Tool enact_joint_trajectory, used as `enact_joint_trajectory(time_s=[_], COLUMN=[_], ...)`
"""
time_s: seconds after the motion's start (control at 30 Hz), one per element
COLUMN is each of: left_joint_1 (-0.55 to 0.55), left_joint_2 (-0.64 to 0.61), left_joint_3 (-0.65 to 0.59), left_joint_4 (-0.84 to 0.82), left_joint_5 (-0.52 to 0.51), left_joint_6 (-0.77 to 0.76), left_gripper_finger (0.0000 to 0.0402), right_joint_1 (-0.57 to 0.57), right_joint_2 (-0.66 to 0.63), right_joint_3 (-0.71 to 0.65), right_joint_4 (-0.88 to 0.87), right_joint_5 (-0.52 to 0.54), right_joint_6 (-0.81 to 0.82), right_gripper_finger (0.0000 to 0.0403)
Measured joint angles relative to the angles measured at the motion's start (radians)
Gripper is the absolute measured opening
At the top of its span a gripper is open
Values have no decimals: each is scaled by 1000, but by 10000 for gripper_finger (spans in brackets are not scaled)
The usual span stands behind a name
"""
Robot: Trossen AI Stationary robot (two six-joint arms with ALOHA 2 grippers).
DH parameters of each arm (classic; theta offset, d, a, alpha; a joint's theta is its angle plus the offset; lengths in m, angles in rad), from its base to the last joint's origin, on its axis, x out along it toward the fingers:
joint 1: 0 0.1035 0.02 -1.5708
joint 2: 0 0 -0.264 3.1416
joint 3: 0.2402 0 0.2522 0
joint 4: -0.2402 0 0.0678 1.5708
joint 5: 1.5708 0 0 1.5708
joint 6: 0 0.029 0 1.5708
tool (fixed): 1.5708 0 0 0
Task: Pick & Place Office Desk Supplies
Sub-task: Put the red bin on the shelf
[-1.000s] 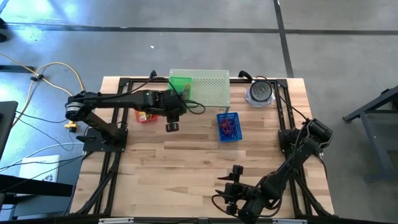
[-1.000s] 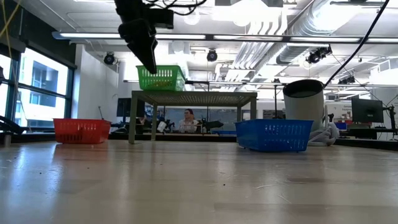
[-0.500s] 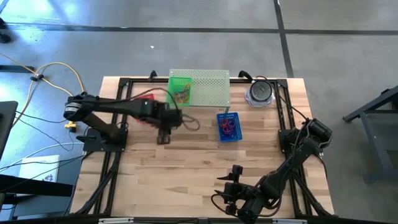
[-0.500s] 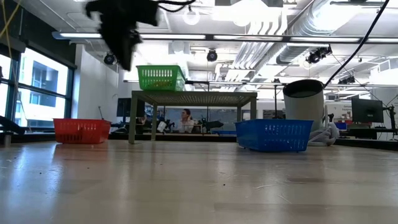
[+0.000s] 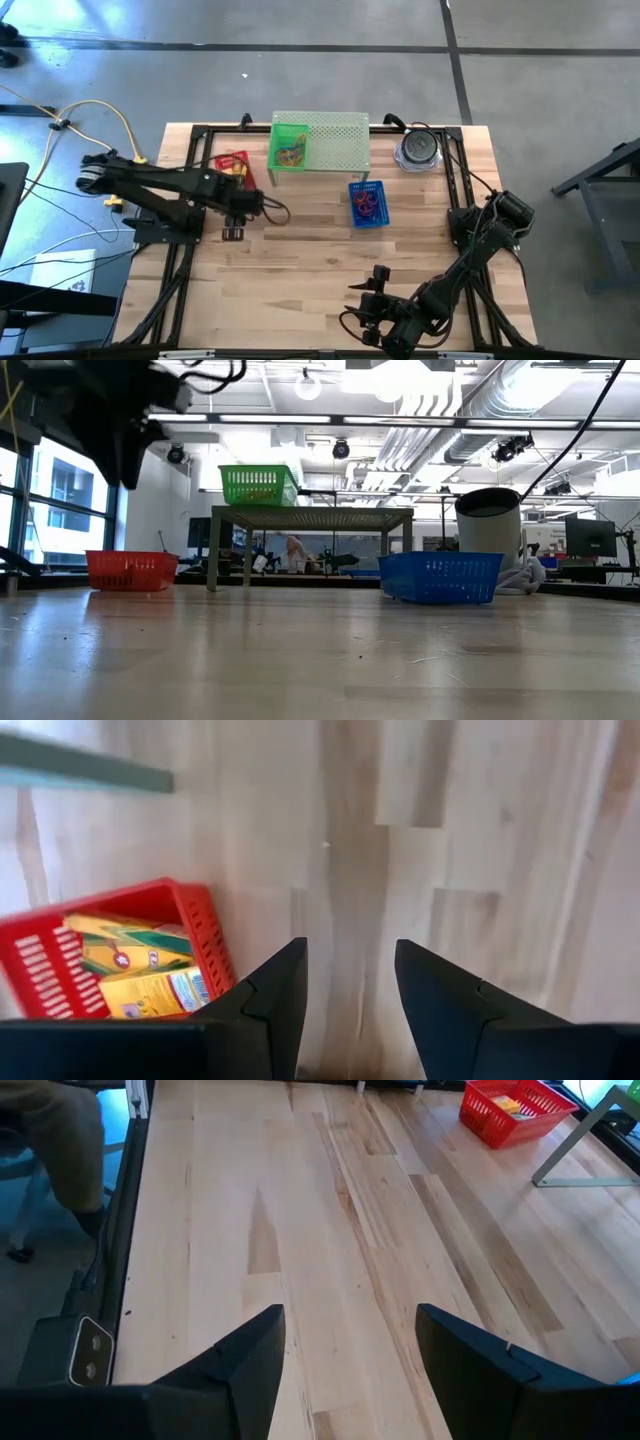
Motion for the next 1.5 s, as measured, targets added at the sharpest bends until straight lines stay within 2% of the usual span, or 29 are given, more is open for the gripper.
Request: enact_joint_trajectory(time_s=[0.23,0.4,0.53,0.73,0.8,1.0,1.5], left_joint_1=[87,102,117,191,222,289,422], left_joint_2=[-162,-178,-154,-80,-47,19,21], left_joint_3=[-192,-219,-219,-219,-219,-219,-219], left_joint_4=[120,150,144,125,125,138,138], left_joint_5=[-3,-3,-46,-167,-161,-53,-57], left_joint_6=[-44,-62,-77,-155,-150,-77,-77], left_gripper_finger=[145,145,145,145,145,145,145], right_joint_1=[0,-7,-7,-7,-6,-6,-5], right_joint_2=[0,0,0,0,0,0,0], right_joint_3=[0,0,0,0,0,0,0], right_joint_4=[0,0,0,0,0,0,0], right_joint_5=[-2,0,1,1,0,-1,-2], right_joint_6=[1,-1,-1,2,2,7,7], right_gripper_finger=[215,215,215,215,215,215,215])
